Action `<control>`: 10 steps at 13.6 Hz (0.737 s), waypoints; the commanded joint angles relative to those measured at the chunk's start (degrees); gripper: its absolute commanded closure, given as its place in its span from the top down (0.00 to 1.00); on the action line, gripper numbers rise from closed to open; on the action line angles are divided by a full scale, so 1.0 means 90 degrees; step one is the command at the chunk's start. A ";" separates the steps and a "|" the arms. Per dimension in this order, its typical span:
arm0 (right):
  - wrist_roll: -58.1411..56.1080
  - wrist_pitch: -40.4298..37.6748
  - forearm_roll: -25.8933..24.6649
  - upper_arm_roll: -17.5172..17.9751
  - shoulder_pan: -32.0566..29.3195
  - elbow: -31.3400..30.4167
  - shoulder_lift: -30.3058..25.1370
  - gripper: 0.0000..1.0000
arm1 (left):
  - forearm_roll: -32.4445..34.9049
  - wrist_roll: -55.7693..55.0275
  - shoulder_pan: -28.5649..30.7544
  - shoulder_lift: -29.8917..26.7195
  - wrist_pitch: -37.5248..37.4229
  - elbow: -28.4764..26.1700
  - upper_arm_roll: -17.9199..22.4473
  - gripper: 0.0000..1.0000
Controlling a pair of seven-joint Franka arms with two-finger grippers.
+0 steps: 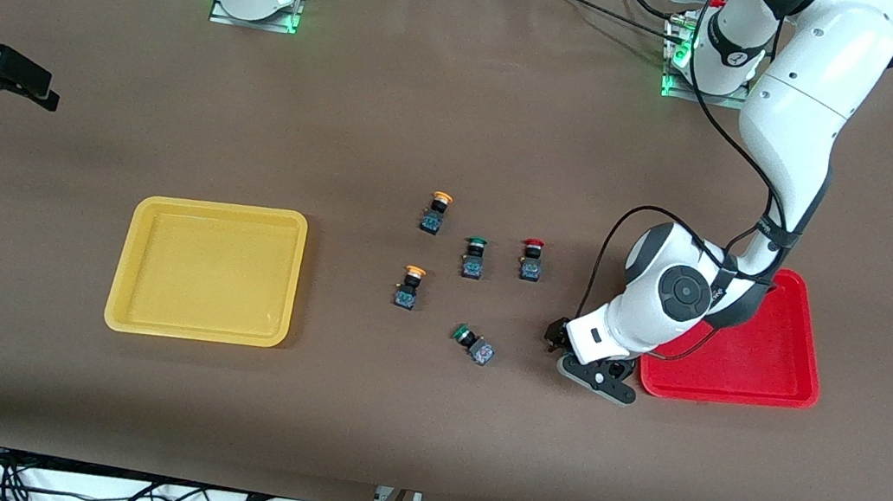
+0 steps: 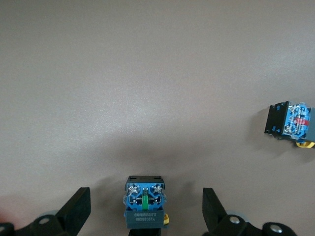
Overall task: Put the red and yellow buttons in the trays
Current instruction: 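Lower the left gripper and grasp the red-capped button, then carry the red button over the red tray while the right gripper reaches out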
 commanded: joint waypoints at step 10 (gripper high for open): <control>-0.0088 0.0840 0.0110 0.0076 0.0230 0.0049 0.1718 1.00 | 0.0034 0.0090 -0.0017 0.0133 0.0002 -0.0139 0.0029 0.22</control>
